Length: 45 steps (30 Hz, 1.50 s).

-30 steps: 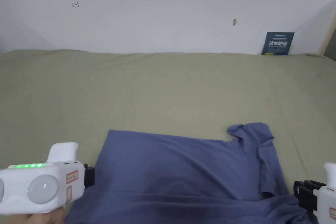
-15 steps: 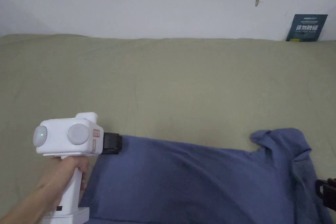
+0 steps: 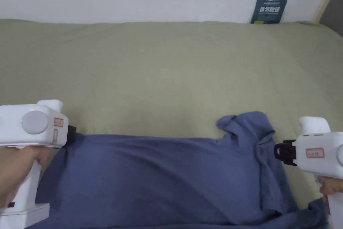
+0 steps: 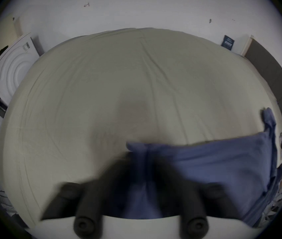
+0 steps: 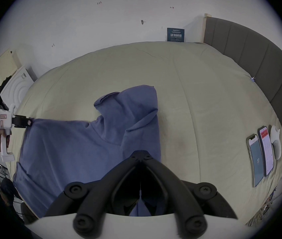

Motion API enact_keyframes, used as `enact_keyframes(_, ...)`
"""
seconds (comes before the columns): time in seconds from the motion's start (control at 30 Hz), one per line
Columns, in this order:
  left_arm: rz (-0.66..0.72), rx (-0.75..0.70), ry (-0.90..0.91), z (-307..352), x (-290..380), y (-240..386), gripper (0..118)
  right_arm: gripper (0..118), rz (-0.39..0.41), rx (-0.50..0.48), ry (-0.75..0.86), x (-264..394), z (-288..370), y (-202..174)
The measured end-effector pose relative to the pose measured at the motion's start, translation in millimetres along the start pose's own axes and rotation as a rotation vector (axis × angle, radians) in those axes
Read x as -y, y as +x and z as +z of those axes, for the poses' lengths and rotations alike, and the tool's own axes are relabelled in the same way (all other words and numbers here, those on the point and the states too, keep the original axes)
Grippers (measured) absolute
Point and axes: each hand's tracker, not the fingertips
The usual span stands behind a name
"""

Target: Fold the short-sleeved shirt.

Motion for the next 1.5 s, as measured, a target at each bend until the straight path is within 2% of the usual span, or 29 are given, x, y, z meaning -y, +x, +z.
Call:
enact_keyframes(0.03, -0.020, -0.002, -0.005, 0, -1, 8, 2, 60, -0.005, 0.007, -0.002, -5, -5, 1)
enact_keyframes(0.07, -0.030, -0.015, -0.002, 0, -1, 11, 2, 115, -0.003, 0.005, -0.043, -11, -13, 2)
enact_keyframes(0.1, -0.033, -0.025, 0.002, 0, -1, 12, 2, 117, 0.006, -0.018, -0.095, -15, -23, 4)
enact_keyframes(0.13, -0.019, -0.014, -0.001, -2, 0, 10, 2, 115, 0.003, -0.046, -0.020, -21, -30, 4)
enact_keyframes(0.2, 0.003, -0.007, -0.006, -4, 1, 8, 2, 115, 0.034, -0.001, -0.154, -28, -47, 4)
enact_keyframes(0.27, 0.003, -0.002, -0.010, -5, 2, 9, 2, 115, 0.042, 0.017, -0.136, -30, -59, 4)
enact_keyframes(0.33, 0.003, 0.001, -0.012, -7, 2, 6, 2, 110, 0.060, 0.017, -0.198, -32, -70, 6)
enact_keyframes(0.4, 0.001, 0.001, -0.013, -8, 2, 7, 2, 58, 0.053, 0.007, -0.187, -29, -70, 8)
enact_keyframes(0.43, -0.003, 0.000, -0.014, -8, 2, 7, 2, 44, 0.056, 0.035, -0.170, -29, -69, 7)
enact_keyframes(0.47, -0.004, 0.000, -0.013, -8, 3, 7, 2, 6, 0.070, 0.080, -0.150, -30, -65, 7)
enact_keyframes(0.53, -0.004, 0.003, -0.014, -6, 3, 8, 2, 6, 0.056, -0.049, -0.137, -28, -53, 9)
enact_keyframes(0.57, -0.004, 0.000, -0.009, -5, 3, 7, 2, 6, 0.044, -0.014, -0.123, -27, -48, 6)
enact_keyframes(0.63, 0.000, -0.001, 0.002, 2, 5, 7, 2, 6, 0.125, 0.003, -0.097, -25, -37, -2)
enact_keyframes(0.67, -0.002, -0.002, 0.011, 7, 6, 7, 2, 6, 0.129, 0.018, -0.088, -24, -31, -4)
enact_keyframes(0.87, 0.019, 0.026, 0.062, 48, 18, -3, 2, 6, 0.068, -0.049, -0.018, -14, 17, 2)
enact_keyframes(1.07, 0.053, 0.077, 0.140, 119, 54, -18, 2, 6, 0.065, -0.097, 0.061, 14, 87, 7)
enact_keyframes(1.33, 0.070, 0.104, 0.199, 196, 145, -32, 2, 6, 0.056, -0.156, 0.134, 92, 168, 5)
enact_keyframes(1.5, 0.087, 0.108, 0.146, 203, 218, -42, 2, 6, 0.072, -0.170, 0.113, 160, 175, 8)
